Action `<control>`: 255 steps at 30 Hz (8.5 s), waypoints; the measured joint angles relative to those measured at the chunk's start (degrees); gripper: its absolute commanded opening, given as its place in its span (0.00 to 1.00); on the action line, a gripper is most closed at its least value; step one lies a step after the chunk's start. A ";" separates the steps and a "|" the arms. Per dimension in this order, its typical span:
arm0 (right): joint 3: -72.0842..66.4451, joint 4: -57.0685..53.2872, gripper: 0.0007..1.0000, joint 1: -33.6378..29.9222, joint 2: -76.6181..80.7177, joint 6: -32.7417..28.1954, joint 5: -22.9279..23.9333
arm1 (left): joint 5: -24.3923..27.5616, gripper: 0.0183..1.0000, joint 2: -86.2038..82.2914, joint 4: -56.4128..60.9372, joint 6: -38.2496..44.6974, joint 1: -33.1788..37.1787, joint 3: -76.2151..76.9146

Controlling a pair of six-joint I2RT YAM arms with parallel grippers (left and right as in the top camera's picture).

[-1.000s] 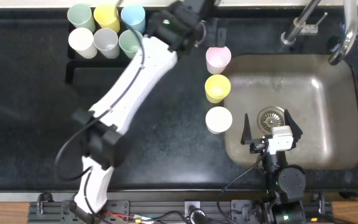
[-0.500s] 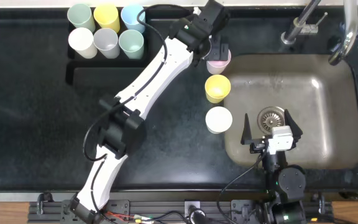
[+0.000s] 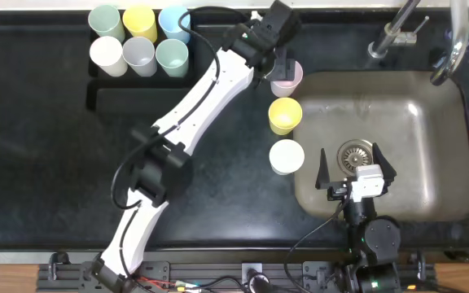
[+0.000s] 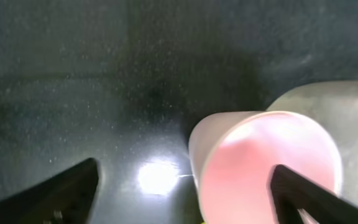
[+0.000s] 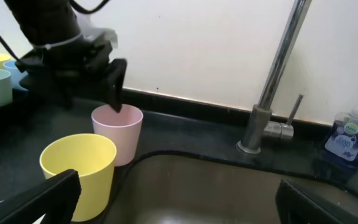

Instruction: Store Cups

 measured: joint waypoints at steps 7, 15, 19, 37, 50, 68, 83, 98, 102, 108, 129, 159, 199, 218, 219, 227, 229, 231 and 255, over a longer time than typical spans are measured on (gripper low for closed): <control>0.02 0.00 1.00 0.00 0.00 0.00 0.02 | 0.00 0.27 2.27 -0.11 -0.09 0.02 0.00; 0.02 0.04 1.00 -0.02 0.00 0.02 0.00 | 0.24 0.02 2.25 0.70 0.26 0.00 0.09; 0.02 0.00 1.00 0.00 0.00 0.02 0.00 | -1.53 0.02 1.36 0.04 0.33 0.00 0.07; 0.02 0.00 1.00 -0.02 0.00 -0.02 -0.02 | -18.84 0.02 -40.09 -8.83 0.74 19.71 -16.57; 0.02 0.00 1.00 -0.02 0.00 0.00 -0.02 | -13.53 0.02 -45.38 -5.33 -8.09 39.45 -39.85; 0.02 0.00 1.00 0.00 0.00 0.00 0.02 | -11.89 0.02 -44.72 3.65 -29.92 40.26 -52.57; 0.02 0.00 1.00 0.00 0.00 0.02 0.02 | -12.81 0.02 -38.45 8.15 -29.86 40.26 -52.59; 0.00 -0.02 1.00 0.00 0.00 0.02 0.00 | -12.81 0.02 -35.06 9.84 -28.09 40.26 -52.61; 0.02 0.02 1.00 0.00 0.00 0.00 0.00 | -12.83 0.02 -34.14 9.86 -28.09 40.26 -52.61; 0.00 0.02 1.00 -0.02 0.00 0.02 0.00 | -13.79 0.03 -32.65 10.47 -27.91 40.26 -52.61; 0.02 0.00 1.00 -0.02 0.00 0.02 0.00 | -14.56 0.17 -32.59 11.28 -27.74 40.26 -52.61; 0.02 0.02 1.00 0.00 0.00 0.00 0.00 | -18.47 0.83 -47.32 20.50 -13.70 13.77 -38.97; 0.02 0.00 1.00 -0.02 0.00 0.00 -0.02 | 6.38 0.79 -13.99 5.97 -6.82 -4.98 -25.42; 0.02 0.00 1.00 -0.02 0.00 0.02 -0.02 | 3.23 0.02 -11.80 7.32 -6.49 -5.55 -25.31; 0.02 0.02 1.00 0.00 0.00 0.00 0.00 | 1.55 0.02 -12.46 6.73 -7.13 -5.53 -25.31; 0.02 0.02 1.00 0.00 0.00 0.00 0.00 | -13.64 0.02 -29.11 -3.34 -19.10 -0.04 -25.33; 0.02 -0.02 1.00 -0.02 0.00 0.00 0.00 | -16.11 0.02 -34.53 -5.60 -21.79 3.41 -25.44; 0.02 0.00 1.00 0.00 0.00 0.00 0.02 | -18.12 0.02 -39.15 -8.39 -24.76 7.54 -25.83; 0.02 0.02 1.00 -0.02 0.00 0.00 0.00 | -9.05 0.02 -36.59 -4.81 -57.16 28.85 -46.56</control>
